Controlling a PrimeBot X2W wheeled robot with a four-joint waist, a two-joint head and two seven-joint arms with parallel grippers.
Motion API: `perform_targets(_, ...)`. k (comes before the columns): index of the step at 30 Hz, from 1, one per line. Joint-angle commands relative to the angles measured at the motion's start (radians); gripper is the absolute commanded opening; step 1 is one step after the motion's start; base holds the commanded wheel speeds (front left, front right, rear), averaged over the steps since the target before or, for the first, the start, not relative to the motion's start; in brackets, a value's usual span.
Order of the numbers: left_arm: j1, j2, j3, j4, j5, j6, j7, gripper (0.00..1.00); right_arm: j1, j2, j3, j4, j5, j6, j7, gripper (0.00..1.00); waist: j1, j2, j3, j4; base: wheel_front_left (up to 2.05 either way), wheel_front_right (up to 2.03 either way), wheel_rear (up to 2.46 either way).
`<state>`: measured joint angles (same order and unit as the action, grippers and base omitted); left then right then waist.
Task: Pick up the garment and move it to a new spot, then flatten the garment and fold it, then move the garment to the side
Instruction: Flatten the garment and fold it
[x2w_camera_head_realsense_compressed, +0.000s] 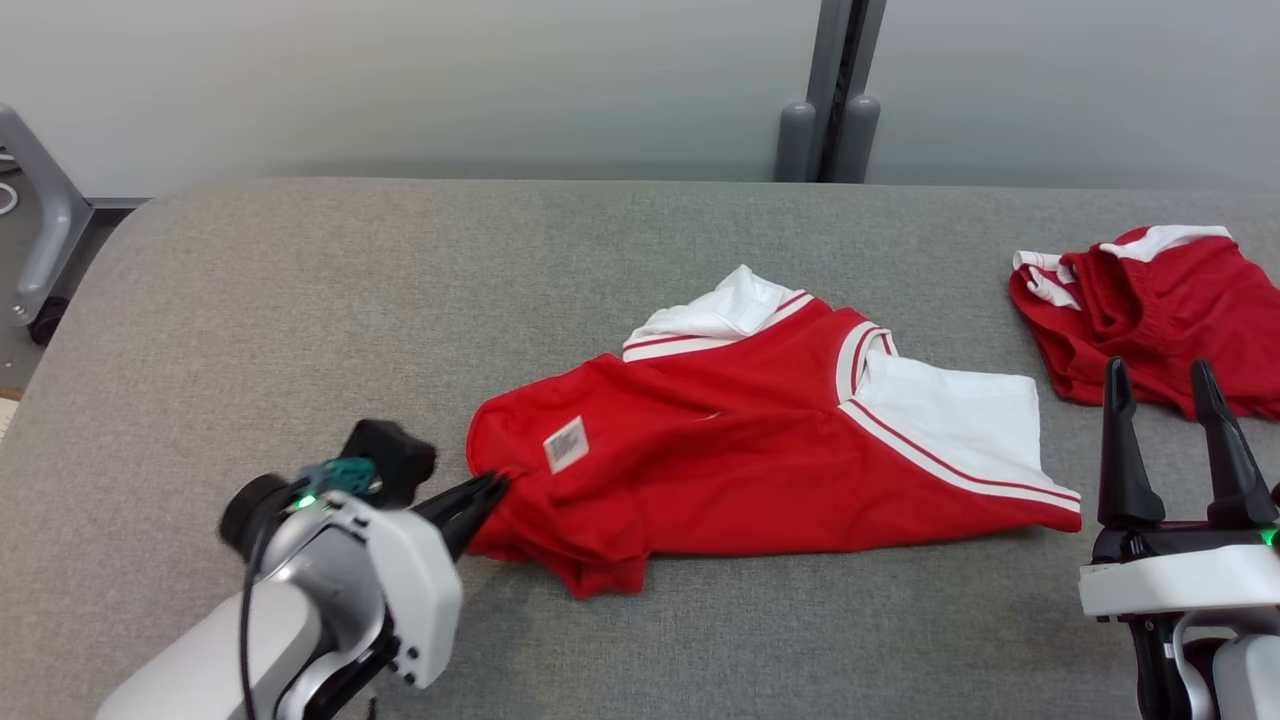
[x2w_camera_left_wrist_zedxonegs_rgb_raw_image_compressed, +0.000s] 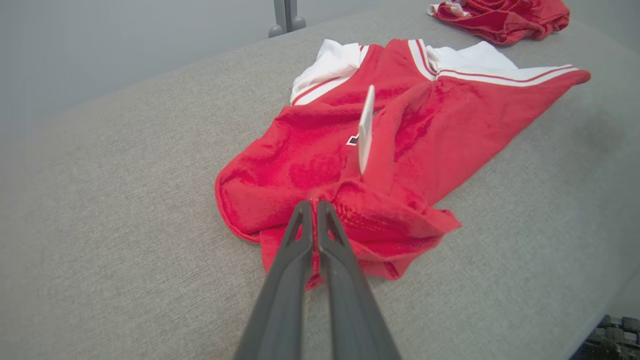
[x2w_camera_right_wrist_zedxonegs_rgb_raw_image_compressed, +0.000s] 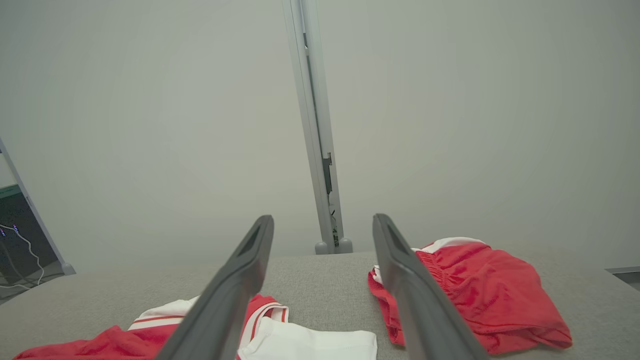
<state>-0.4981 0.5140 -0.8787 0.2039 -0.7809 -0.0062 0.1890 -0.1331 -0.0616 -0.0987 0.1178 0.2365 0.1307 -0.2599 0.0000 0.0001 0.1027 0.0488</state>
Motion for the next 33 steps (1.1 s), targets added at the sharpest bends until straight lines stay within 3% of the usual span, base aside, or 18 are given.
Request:
perform_targets(1, 0.038, 0.042, 0.013, -0.035, -0.002, 0.030, 0.004, 0.00, -0.001, -0.007, -0.003, 0.008, -0.005, 0.000, -0.005, 1.00, 0.0000, -0.0001, -0.007, 0.007, 0.00, 0.00, 0.00)
perform_targets(4, 0.078, 0.097, 0.024, -0.075, 0.006, 0.067, 0.004, 0.00, 0.002, -0.008, 0.000, 0.010, -0.001, 0.000, -0.005, 1.00, 0.0000, -0.0001, -0.011, 0.010, 0.00, 0.00, 0.00)
perform_targets(14, 0.164, 0.193, 0.052, -0.123, 0.025, 0.149, -0.040, 0.00, 0.009, -0.014, -0.001, 0.010, 0.010, 0.000, -0.005, 1.00, 0.0000, -0.0001, -0.007, 0.002, 0.00, 0.00, 0.00)
perform_targets(24, 0.232, 0.195, 0.060, -0.067, 0.004, 0.173, -0.089, 0.00, 0.010, -0.016, -0.009, 0.018, 0.012, 0.000, -0.005, 1.00, 0.0000, -0.0001, -0.006, -0.015, 0.00, 0.00, 0.00)
perform_targets(33, 0.201, 0.189, 0.108, -0.021, 0.060, 0.283, -0.182, 0.00, 0.010, -0.016, -0.010, 0.020, 0.007, 0.000, -0.005, 1.00, 0.0000, -0.0001, -0.011, -0.020, 0.00, 0.00, 0.00)
